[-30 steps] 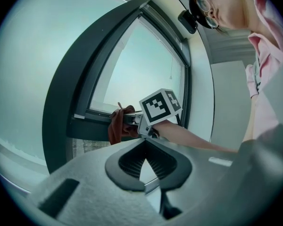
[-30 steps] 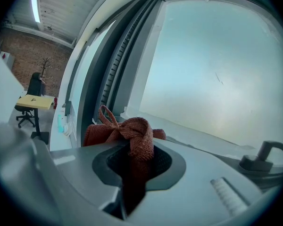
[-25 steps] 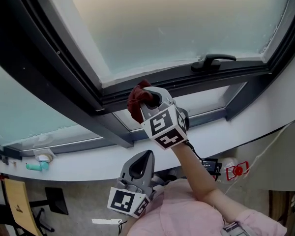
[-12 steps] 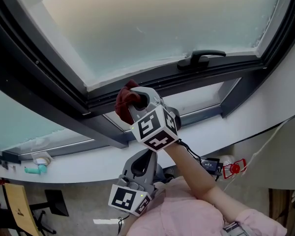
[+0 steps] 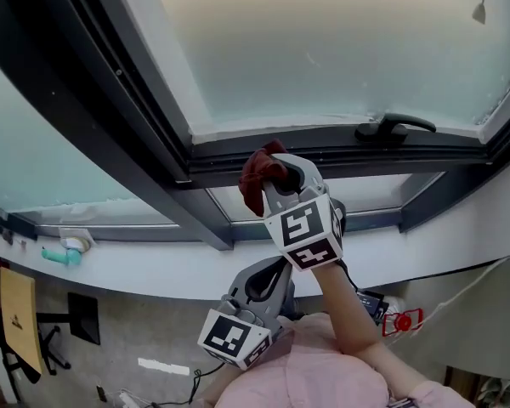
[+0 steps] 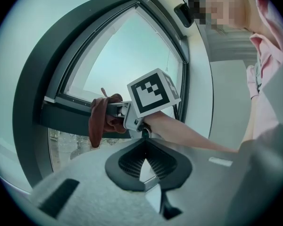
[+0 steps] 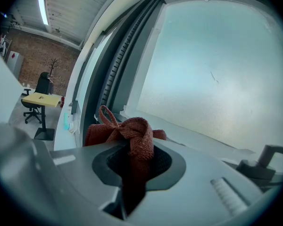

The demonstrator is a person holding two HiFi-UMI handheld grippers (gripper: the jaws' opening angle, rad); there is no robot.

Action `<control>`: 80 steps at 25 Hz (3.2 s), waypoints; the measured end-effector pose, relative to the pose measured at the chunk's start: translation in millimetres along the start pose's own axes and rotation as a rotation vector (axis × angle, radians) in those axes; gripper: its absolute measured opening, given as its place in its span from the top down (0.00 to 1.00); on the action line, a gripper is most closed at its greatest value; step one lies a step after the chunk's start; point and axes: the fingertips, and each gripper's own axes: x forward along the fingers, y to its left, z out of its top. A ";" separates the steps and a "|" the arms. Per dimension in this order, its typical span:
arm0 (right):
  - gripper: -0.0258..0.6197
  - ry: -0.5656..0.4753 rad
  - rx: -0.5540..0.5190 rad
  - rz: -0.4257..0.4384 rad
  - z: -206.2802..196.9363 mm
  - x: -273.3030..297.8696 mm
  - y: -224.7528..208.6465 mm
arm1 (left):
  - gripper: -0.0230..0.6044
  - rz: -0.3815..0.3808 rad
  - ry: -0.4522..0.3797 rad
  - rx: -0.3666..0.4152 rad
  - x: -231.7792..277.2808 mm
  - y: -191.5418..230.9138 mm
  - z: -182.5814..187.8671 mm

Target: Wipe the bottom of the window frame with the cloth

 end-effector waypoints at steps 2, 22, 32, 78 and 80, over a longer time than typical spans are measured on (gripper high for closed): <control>0.87 -0.003 0.001 0.000 0.3 -0.2 0.0 | 0.97 -0.001 -0.004 -0.005 -0.2 1.0 0.4; 0.87 0.000 -0.012 0.036 1.4 2.0 1.9 | 0.97 -0.012 -0.044 0.001 13.9 0.0 12.8; 0.87 -0.014 -0.021 0.043 1.5 1.6 2.2 | 0.97 -0.011 -0.045 0.004 21.3 0.5 13.8; 0.87 -0.017 0.009 0.027 -9.6 -11.6 -18.1 | 0.97 -0.038 -0.040 -0.006 25.9 -6.2 13.1; 0.87 -0.016 0.017 0.016 -11.6 -14.4 -22.6 | 0.97 -0.038 -0.037 -0.006 25.3 -6.9 12.3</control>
